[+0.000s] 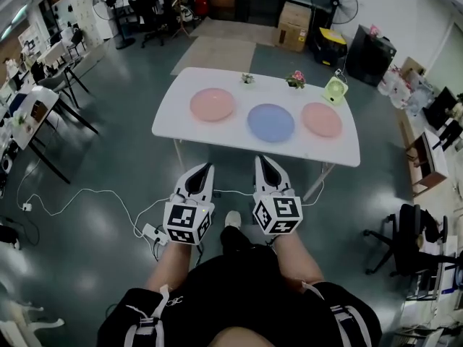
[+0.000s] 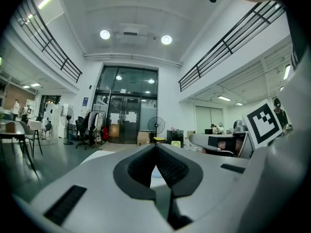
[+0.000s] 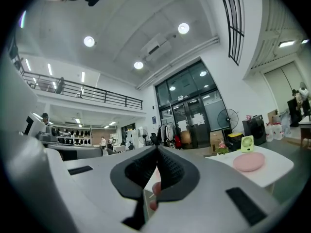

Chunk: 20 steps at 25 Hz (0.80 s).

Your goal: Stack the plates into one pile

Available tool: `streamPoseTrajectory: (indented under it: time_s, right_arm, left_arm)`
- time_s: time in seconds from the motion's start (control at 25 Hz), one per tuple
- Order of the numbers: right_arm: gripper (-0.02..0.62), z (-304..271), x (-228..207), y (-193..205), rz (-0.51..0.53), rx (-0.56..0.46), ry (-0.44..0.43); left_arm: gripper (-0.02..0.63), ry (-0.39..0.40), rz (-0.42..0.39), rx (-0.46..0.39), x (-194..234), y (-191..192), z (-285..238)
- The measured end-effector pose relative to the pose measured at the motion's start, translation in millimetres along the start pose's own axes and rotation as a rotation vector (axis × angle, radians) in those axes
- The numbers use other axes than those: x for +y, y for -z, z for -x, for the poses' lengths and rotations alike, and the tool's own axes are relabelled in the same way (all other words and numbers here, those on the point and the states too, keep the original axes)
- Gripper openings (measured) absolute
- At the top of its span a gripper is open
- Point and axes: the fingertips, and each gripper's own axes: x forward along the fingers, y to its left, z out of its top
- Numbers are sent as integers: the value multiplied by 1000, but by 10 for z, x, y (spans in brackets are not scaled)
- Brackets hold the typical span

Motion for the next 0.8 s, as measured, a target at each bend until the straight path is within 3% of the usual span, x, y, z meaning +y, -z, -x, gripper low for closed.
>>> streamPoseTrajectory:
  time_s: [0.24,0.56,0.8]
  right_arm:
    - [12,-1167,-367,-55,-74,4,-4]
    - [12,-2810,-766,-239,-69,1,-7]
    - [14,-3640,-919,-234,-67,25,5]
  left_arm:
    - [12,-3,-21,5,657,-154,-967]
    - [12,-22,-21,2,1687,-447,-2304]
    - [12,-35,3,16,2255,-475,-2885]
